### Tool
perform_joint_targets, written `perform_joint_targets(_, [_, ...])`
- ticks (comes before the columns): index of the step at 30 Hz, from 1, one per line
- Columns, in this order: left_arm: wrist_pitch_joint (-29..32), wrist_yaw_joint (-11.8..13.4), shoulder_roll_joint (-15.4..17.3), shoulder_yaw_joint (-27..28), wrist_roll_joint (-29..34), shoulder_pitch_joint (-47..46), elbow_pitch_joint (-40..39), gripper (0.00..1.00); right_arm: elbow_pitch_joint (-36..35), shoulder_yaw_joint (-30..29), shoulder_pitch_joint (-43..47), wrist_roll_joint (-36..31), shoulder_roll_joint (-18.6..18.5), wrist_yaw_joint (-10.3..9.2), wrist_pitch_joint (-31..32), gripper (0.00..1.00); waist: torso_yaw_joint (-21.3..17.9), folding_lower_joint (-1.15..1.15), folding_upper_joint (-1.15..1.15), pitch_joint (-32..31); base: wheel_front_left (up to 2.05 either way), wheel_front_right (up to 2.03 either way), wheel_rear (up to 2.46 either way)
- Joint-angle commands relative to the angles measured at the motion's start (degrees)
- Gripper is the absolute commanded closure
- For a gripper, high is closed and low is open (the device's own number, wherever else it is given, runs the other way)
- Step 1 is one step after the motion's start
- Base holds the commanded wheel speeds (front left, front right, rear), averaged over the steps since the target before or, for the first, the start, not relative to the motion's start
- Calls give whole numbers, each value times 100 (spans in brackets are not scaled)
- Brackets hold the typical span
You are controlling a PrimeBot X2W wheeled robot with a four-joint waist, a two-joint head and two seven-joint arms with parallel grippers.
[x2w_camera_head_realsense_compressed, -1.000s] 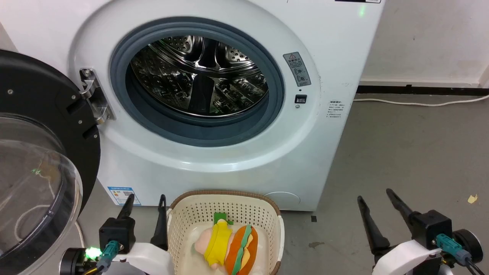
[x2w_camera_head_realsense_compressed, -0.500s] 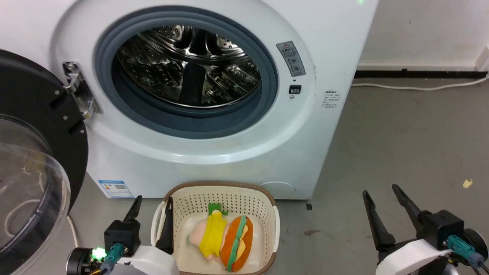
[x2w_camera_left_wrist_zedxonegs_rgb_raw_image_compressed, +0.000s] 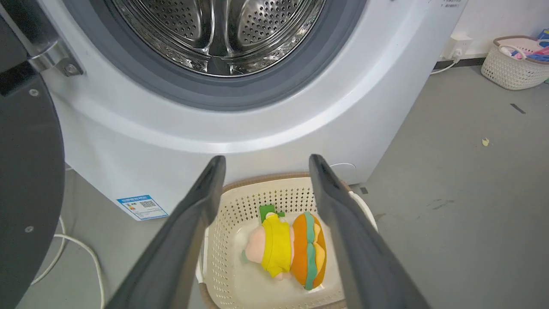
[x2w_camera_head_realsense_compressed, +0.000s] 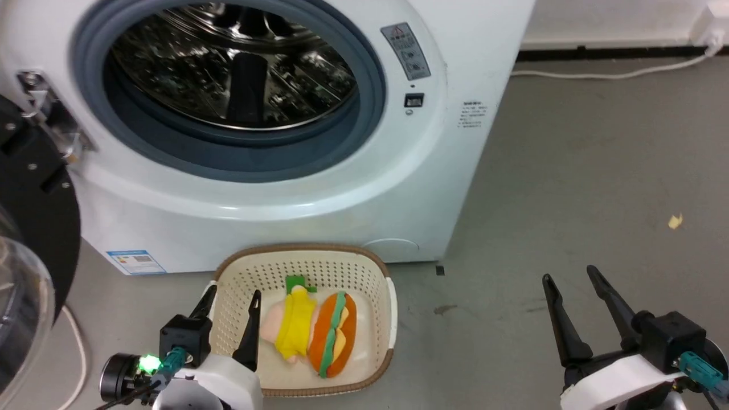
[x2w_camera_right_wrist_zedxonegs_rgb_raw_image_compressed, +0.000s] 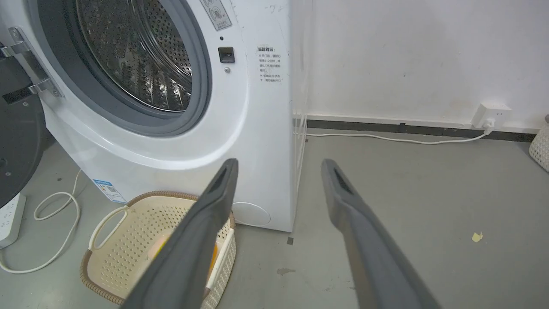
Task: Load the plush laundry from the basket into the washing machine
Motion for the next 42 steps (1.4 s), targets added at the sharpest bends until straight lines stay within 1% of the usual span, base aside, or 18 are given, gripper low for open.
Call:
perform_joint_targets(1, [0,-25,77,-41,-74,-131,81,0,-55,7,-15,81,0,1,-61,0,-98,-1,0,122,0,0,0])
perform_joint_targets(14, [195,-106,423,-374,-433,-786,865,0,-167,130,-56,401,-1,1,-216,0,-387,-1,0,664,0,0,0])
perform_joint_targets(21, [378,-150,611,-658,-630,-1092,1345,0,-246,187,-68,588,-1,1,-299,0,-579,-1,0,963,0,0,0])
perform_joint_targets(30, [573,-207,965,-891,-917,-1486,1972,0,-337,292,-80,855,-1,2,-406,0,-866,-1,0,1395,0,0,0])
perform_joint_targets(42, [763,-274,1446,-1240,-1086,-2158,2612,0,-468,481,-71,1212,-1,2,-549,0,-1225,-1,0,2020,0,0,0])
